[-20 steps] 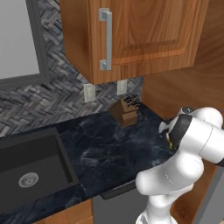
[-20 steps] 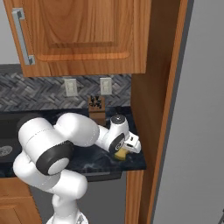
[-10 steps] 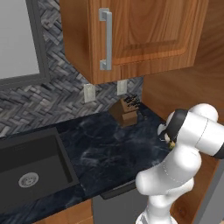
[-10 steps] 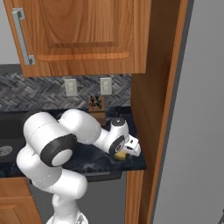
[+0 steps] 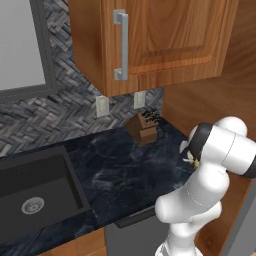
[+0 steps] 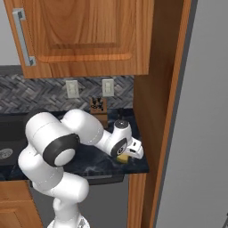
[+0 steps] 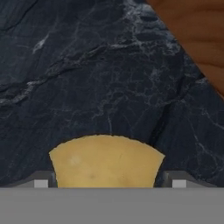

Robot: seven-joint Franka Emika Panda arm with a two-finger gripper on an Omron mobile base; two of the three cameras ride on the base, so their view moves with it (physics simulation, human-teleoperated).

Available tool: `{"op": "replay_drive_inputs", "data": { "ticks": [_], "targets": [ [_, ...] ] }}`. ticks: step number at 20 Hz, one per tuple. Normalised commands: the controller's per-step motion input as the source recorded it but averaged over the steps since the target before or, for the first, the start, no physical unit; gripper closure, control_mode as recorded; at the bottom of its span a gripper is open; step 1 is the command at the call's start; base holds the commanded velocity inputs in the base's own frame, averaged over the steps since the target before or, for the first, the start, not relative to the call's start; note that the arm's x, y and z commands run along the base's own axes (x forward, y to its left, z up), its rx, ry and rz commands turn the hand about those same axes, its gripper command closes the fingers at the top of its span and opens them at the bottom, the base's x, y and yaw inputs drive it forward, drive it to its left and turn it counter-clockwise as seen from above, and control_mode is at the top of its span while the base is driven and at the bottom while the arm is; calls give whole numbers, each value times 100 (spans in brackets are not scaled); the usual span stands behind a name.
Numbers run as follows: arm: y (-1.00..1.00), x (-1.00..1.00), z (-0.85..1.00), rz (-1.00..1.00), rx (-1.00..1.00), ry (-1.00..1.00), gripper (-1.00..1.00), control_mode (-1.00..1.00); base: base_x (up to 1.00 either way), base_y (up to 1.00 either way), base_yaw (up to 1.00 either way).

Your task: Place the sponge inside the microwave to prepare for sanitizing.

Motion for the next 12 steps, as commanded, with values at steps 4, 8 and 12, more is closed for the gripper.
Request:
{"op": "replay_drive_inputs", "data": {
  "ticks": [4, 8, 12],
  "targets": [
    [2, 0, -16, 0, 0, -4, 100, -100, 0, 0, 0],
    [6, 0, -10, 0, 0, -10, 100, -100, 0, 0, 0],
    [16, 0, 12, 0, 0, -1, 100, -100, 0, 0, 0]
  ]
}}
